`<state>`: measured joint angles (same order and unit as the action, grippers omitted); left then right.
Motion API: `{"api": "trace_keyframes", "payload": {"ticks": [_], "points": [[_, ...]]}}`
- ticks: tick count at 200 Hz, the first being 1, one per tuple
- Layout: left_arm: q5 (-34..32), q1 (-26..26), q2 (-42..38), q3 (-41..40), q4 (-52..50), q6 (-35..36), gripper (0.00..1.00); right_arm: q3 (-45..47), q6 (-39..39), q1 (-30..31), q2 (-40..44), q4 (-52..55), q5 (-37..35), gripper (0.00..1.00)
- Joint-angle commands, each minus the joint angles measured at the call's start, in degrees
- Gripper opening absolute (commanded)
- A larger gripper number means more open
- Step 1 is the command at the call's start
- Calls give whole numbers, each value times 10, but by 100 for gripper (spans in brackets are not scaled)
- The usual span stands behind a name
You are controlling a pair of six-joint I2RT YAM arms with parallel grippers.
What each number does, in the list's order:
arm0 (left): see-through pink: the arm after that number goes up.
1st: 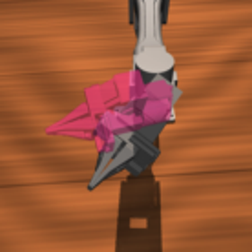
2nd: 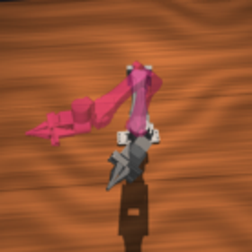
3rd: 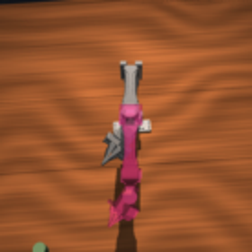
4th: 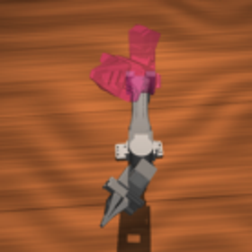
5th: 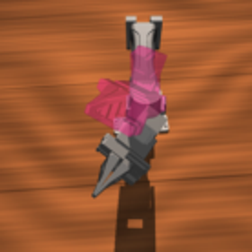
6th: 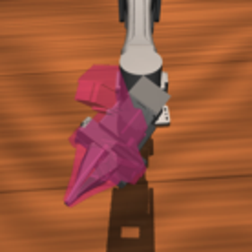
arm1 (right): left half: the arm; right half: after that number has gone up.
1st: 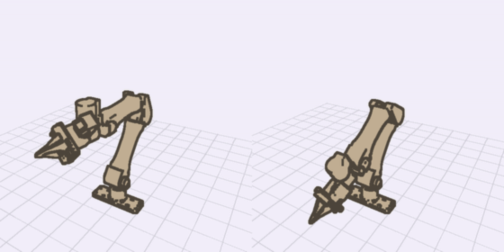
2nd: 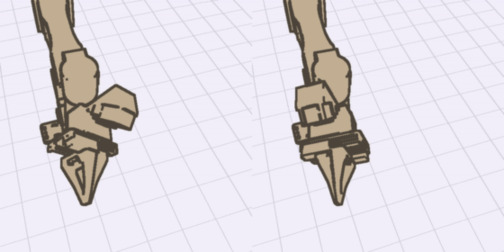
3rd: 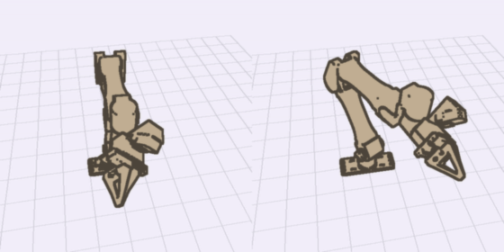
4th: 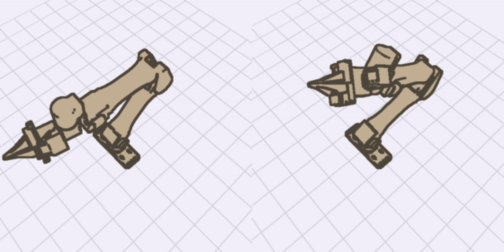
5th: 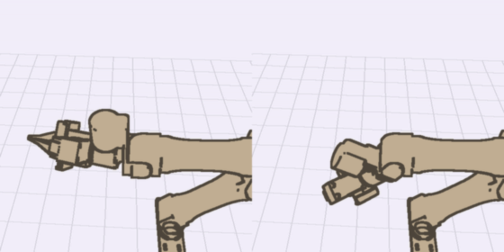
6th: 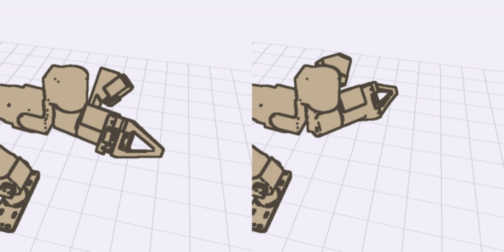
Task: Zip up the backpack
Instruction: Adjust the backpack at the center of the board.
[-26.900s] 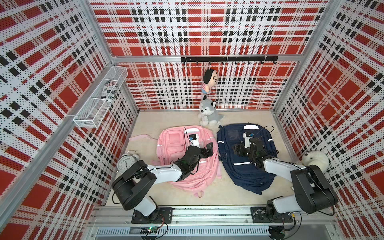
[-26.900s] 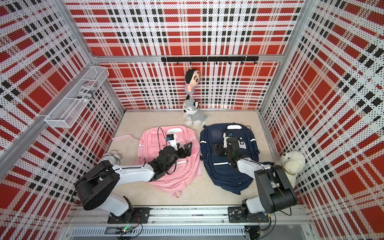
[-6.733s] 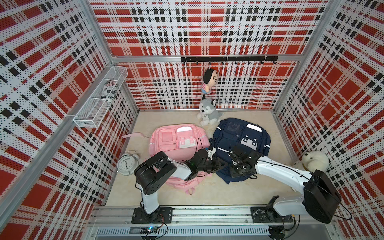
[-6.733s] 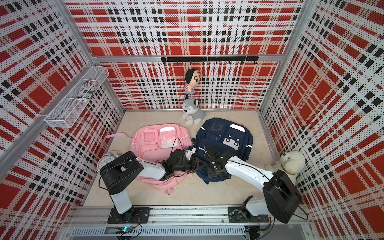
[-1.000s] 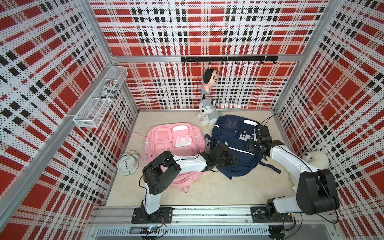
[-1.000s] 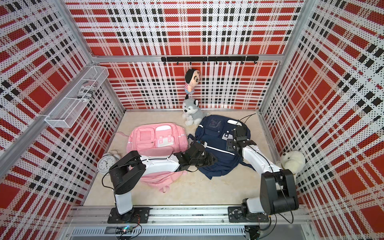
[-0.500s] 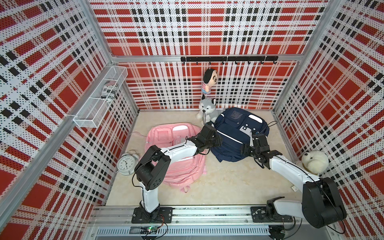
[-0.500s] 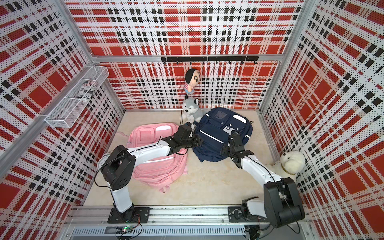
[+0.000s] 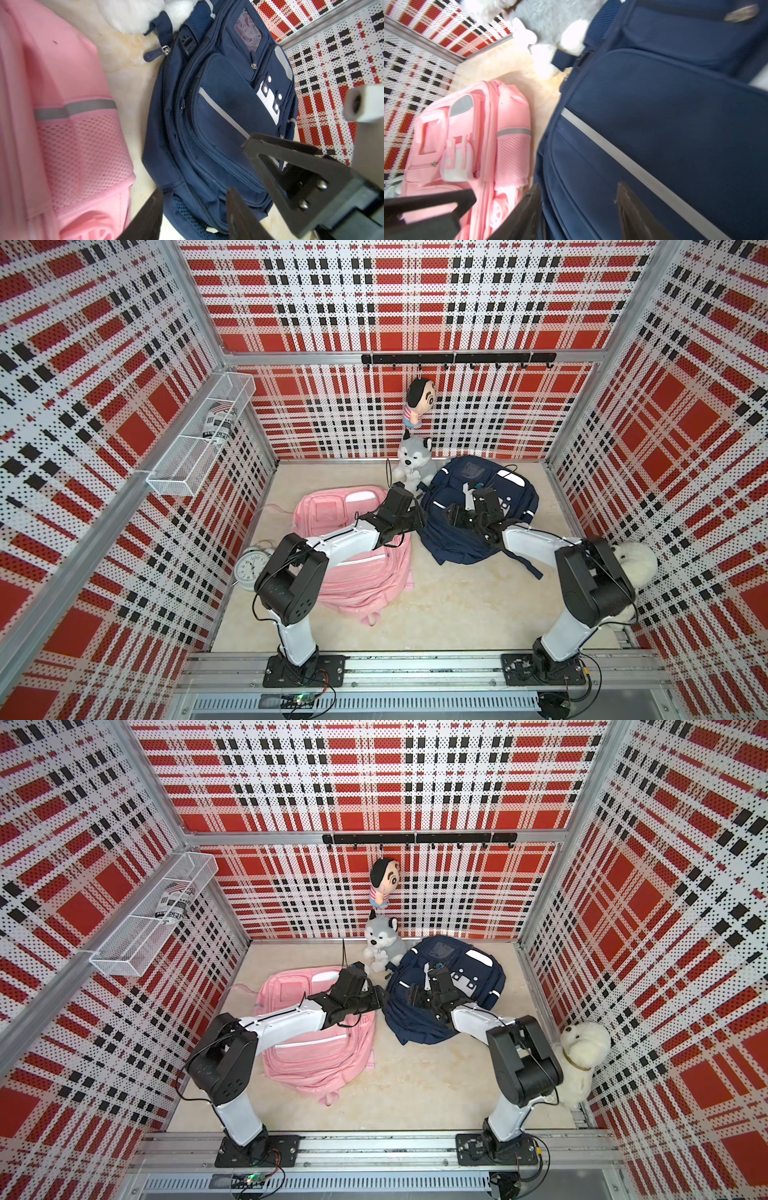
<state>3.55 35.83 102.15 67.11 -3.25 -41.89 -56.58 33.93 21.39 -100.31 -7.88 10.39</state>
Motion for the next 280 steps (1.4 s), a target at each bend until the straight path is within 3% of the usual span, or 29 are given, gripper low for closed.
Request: {"api": "trace_keyframes", "payload": {"ticks": [1,37,103,152,211,252,280], "points": [[-6,-10,-20,-19,13,12,52,-41,32,2,-49,-71,41,61],[1,-17,-30,-44,30,7,52,-79,48,6,-97,-38,46,59],[9,-36,-27,-53,51,12,52,-8,21,8,-94,118,29,56],[17,-35,-12,-36,59,15,52,70,-51,9,-33,181,4,55],[23,-28,2,-19,61,16,52,89,-105,9,17,273,-48,55],[16,-31,53,51,41,46,52,75,-108,10,58,304,-70,54],[60,-33,125,127,39,57,52,70,-85,20,99,261,-41,53]]}}
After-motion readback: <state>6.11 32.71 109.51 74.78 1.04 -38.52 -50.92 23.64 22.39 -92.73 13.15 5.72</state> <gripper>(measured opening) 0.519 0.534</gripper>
